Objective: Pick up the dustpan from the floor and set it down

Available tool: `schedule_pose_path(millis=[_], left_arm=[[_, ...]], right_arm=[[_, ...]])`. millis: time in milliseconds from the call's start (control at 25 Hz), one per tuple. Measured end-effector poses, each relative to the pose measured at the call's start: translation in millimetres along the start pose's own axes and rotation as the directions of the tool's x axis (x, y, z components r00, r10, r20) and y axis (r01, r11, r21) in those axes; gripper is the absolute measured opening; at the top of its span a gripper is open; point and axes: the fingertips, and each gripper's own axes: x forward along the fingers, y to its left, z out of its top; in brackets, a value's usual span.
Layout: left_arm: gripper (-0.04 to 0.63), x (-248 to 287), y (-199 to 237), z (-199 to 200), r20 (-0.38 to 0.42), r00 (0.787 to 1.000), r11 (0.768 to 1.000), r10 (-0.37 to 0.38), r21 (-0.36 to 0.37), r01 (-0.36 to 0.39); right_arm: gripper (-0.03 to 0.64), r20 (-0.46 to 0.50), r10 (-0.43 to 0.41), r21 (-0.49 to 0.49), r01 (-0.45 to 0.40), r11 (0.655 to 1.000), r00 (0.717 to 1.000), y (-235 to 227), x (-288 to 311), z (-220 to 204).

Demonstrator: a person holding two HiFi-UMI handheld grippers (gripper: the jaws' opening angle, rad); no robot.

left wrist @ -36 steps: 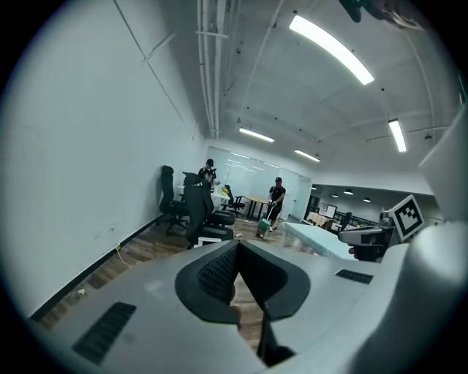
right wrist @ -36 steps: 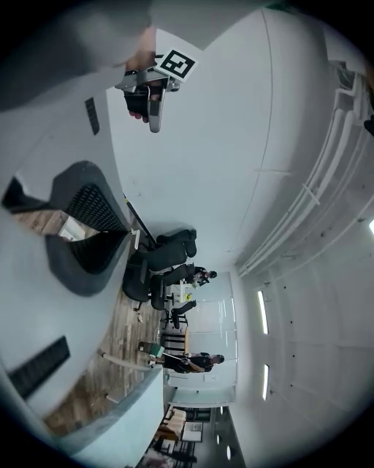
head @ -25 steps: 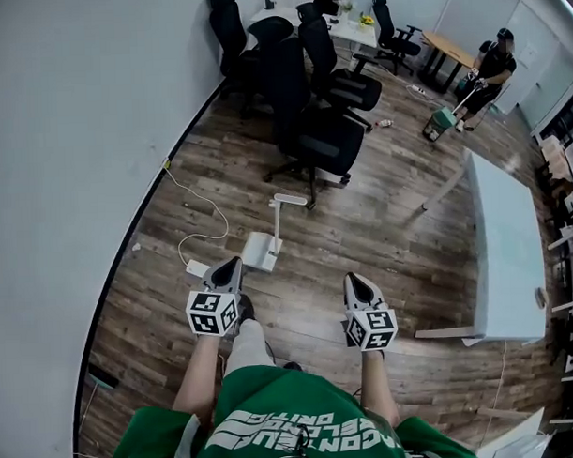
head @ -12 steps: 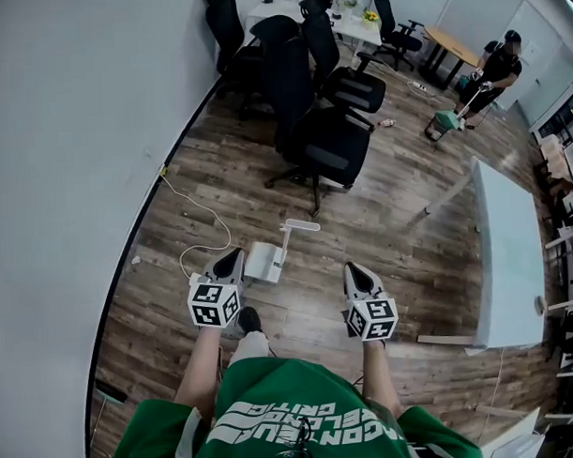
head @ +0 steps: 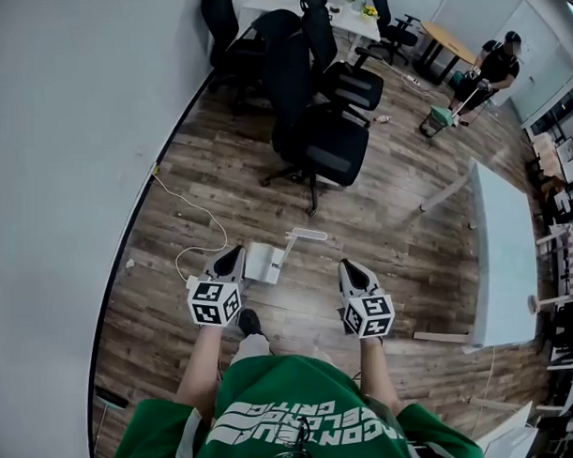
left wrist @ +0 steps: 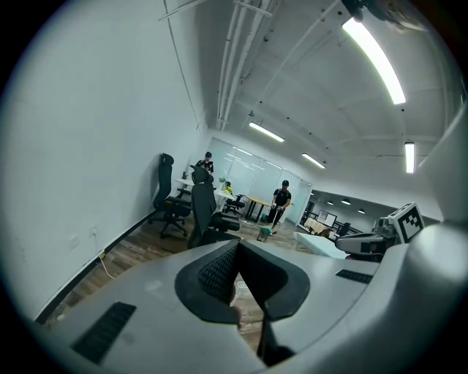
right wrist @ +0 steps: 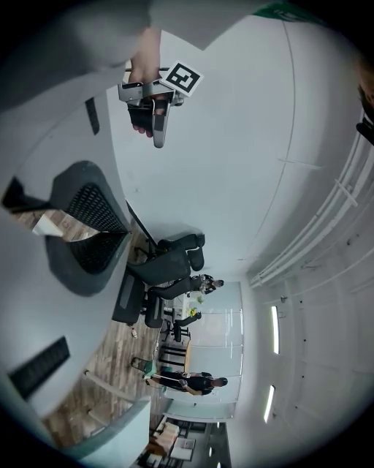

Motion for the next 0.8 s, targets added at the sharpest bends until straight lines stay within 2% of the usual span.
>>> schedule_pose_path(millis=[520,800], left_arm=[[0.000,11.4,19.7,-7.7,-0.028,0.999,1.000,-0.018,-0.015,0.017],[0.000,25.3,27.4,2.1,-0.023,1.000,1.000,0.006,-0.005,-0.006]], right_arm=[[0.008,-0.032,-0.006,-0.013,0.005,1.000,0.999,4.9,25.9,-4.1],[0.009,-0.023,0.016,-0.014,-0.016,1.000,1.000,-7.6,49.9,2.9]])
